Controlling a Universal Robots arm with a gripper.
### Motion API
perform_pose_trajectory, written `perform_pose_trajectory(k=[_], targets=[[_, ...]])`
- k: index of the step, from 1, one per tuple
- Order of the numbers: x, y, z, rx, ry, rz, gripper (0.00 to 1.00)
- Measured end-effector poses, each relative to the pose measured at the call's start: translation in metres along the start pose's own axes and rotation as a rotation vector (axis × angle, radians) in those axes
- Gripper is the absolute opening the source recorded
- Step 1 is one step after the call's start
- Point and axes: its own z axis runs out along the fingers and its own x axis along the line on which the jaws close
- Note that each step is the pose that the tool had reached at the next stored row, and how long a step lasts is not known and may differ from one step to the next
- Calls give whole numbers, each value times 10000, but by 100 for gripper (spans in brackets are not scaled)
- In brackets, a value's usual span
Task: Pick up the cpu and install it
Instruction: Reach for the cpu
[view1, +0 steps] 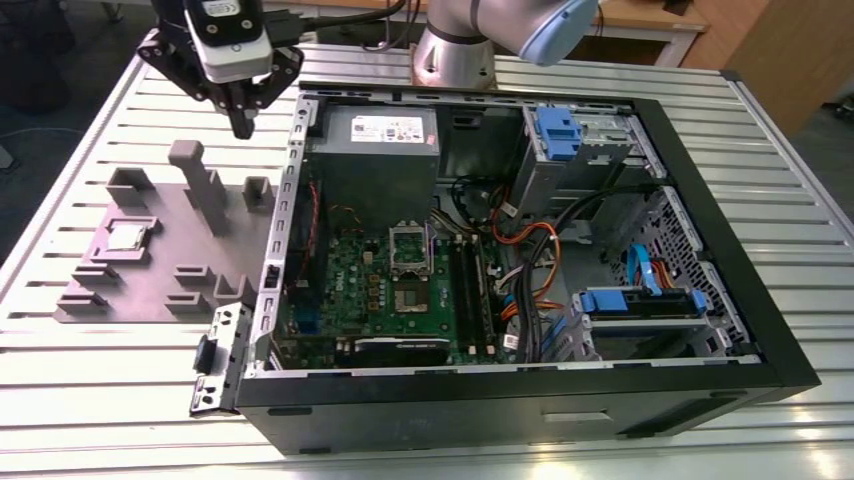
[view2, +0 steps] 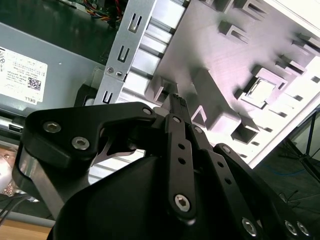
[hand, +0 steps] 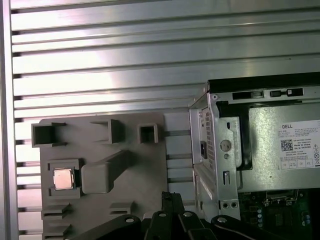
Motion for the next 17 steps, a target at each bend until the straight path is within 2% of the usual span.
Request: perform_pose_trajectory(k=[7,10,14,17], targets=[[87,-10,11,-1,-1,-1,11],[162,-22,17,-2,-2,-1,11],[312,-38,24,-1,-7,-1,11],[355,-46,28,-2,-8,0,11]])
